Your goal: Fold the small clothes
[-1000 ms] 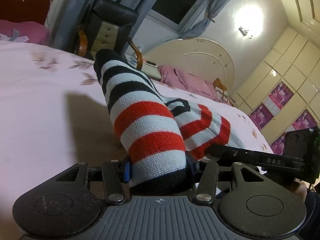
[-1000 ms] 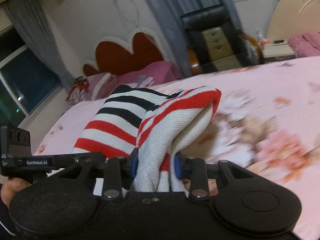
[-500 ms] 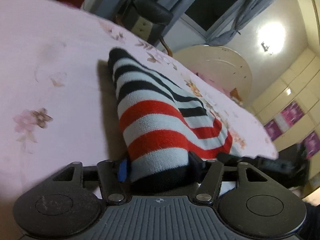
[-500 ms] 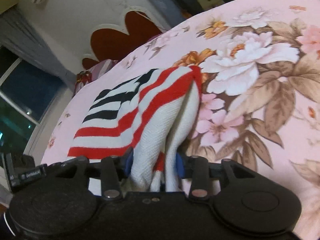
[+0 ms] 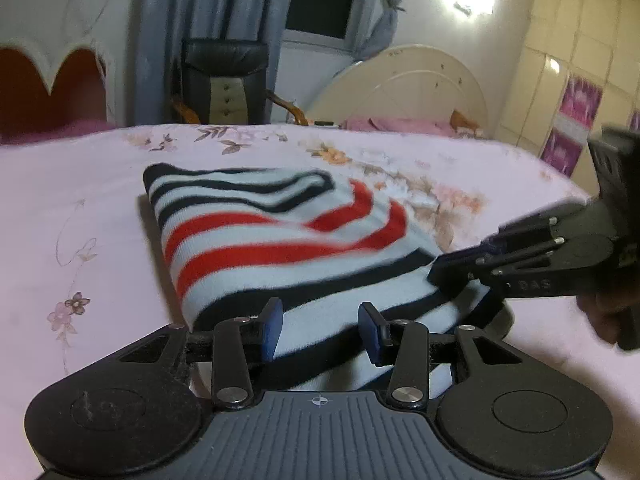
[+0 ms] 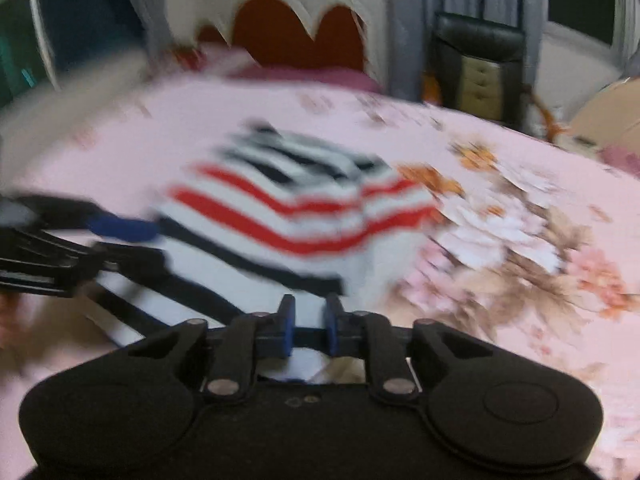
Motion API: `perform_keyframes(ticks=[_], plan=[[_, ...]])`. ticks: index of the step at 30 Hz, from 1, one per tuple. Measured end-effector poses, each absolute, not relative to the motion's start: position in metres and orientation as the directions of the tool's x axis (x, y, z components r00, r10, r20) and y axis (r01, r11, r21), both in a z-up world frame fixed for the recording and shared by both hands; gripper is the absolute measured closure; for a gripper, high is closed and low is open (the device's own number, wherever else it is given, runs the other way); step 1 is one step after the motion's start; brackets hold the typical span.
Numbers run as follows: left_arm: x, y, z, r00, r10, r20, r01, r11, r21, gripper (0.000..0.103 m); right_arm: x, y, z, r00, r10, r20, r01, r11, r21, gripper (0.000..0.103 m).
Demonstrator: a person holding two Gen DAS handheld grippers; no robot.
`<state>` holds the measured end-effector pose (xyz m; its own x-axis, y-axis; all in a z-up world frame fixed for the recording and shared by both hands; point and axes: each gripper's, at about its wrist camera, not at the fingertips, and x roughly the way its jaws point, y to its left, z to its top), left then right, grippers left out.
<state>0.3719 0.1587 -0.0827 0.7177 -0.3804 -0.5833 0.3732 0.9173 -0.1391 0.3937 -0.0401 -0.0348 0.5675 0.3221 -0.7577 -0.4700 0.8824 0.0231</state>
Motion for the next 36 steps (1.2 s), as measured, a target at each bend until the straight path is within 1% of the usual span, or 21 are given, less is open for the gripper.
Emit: perform_keyframes(ticks=[2,5,7,10,13,14,15,16,17,18,19,20,21,23,28,31,36], plan=[[0.369,0.151,-0.087,0.734,-0.374,-0.567,0.361,0.922,-0.141,0.06,0.388,-0.039,-0.046,0.604,0.283,-0.745,-0.466,0.884,-0.042,0.094],[0.365,0.144,-0.092,0.755,-0.363,-0.546,0.368,0.924,-0.104,0.058,0.388,-0.028,-0.044,0.613,0.233,-0.755,-0.445,0.891,-0.087,0.094],[0.364,0.146,-0.092,0.759,-0.362,-0.541,0.364,0.925,-0.108,0.058,0.387,-0.029,-0.046,0.62,0.234,-0.749,-0.429,0.9,-0.074,0.094],[0.362,0.146,-0.088,0.764,-0.363,-0.534,0.36,0.926,-0.115,0.058,0.388,-0.039,-0.047,0.619,0.257,-0.742,-0.382,0.924,0.0,0.094],[0.346,0.146,-0.085,0.782,-0.337,-0.525,0.339,0.936,-0.096,0.056,0.382,-0.036,-0.045,0.632,0.244,-0.735,-0.367,0.93,-0.007,0.092],[0.342,0.144,-0.084,0.789,-0.325,-0.522,0.331,0.94,-0.084,0.046,0.38,-0.033,-0.045,0.639,0.235,-0.733,-0.366,0.93,-0.021,0.091],[0.337,0.144,-0.083,0.798,-0.312,-0.516,0.323,0.944,-0.072,0.027,0.379,-0.03,-0.044,0.642,0.228,-0.732,-0.367,0.93,-0.032,0.09],[0.329,0.141,-0.08,0.818,-0.268,-0.508,0.29,0.956,-0.037,0.015,0.379,-0.028,-0.044,0.643,0.225,-0.732,-0.369,0.929,-0.038,0.089],[0.323,0.137,-0.078,0.839,-0.221,-0.496,0.256,0.967,0.001,0.006,0.379,-0.027,-0.042,0.639,0.227,-0.735,-0.371,0.928,-0.036,0.083],[0.316,0.136,-0.076,0.854,-0.197,-0.481,0.238,0.971,0.024,0.006,0.379,-0.027,-0.041,0.627,0.24,-0.742,-0.375,0.927,-0.018,0.064],[0.311,0.136,-0.075,0.853,-0.199,-0.482,0.239,0.971,0.022,0.006,0.379,-0.027,-0.039,0.601,0.271,-0.752,-0.385,0.923,0.025,0.049],[0.309,0.136,-0.075,0.846,-0.199,-0.494,0.237,0.971,0.015,0.006,0.38,-0.028,-0.037,0.58,0.298,-0.758,-0.39,0.919,0.063,0.028],[0.306,0.136,-0.076,0.844,-0.18,-0.505,0.22,0.975,0.019,0.006,0.375,-0.027,-0.032,0.594,0.296,-0.748,-0.379,0.923,0.064,0.023],[0.301,0.137,-0.077,0.835,-0.166,-0.524,0.204,0.979,0.016,0.006,0.365,-0.03,-0.025,0.626,0.287,-0.725,-0.365,0.93,0.053,0.024],[0.283,0.142,-0.075,0.827,-0.147,-0.542,0.15,0.988,-0.039,0.006,0.338,-0.059,-0.024,0.636,0.283,-0.718,-0.275,0.952,0.132,0.024],[0.271,0.137,-0.074,0.825,-0.134,-0.549,0.128,0.991,-0.05,0.006,0.316,-0.079,-0.023,0.633,0.294,-0.716,-0.233,0.954,0.186,0.026],[0.244,0.122,-0.058,0.839,-0.111,-0.533,0.087,0.994,-0.07,0.006,0.273,-0.09,-0.007,0.655,0.289,-0.698,-0.233,0.956,0.177,0.024]])
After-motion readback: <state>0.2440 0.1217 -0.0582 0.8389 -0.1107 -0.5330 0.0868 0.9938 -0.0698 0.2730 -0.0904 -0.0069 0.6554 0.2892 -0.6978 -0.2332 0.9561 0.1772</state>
